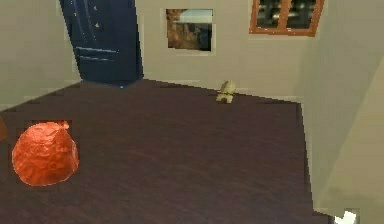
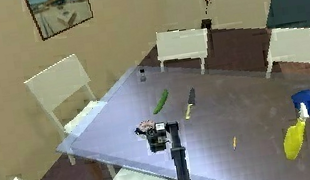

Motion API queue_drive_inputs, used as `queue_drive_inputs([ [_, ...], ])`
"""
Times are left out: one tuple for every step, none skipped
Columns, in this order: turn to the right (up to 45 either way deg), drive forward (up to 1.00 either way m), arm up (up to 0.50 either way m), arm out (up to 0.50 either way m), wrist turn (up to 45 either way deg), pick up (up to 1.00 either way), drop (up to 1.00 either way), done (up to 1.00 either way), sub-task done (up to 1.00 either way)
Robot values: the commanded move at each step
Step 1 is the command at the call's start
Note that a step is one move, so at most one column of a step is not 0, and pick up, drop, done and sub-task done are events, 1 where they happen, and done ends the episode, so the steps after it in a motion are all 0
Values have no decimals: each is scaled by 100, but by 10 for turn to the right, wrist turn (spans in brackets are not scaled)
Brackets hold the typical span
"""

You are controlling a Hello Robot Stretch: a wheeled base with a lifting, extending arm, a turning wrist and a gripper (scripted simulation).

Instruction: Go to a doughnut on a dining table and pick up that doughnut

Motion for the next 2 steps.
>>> queue_drive_inputs([
  [0,0,10,0,0,0,0,0,0],
  [0,0,0,0,0,0,0,100,0],
])
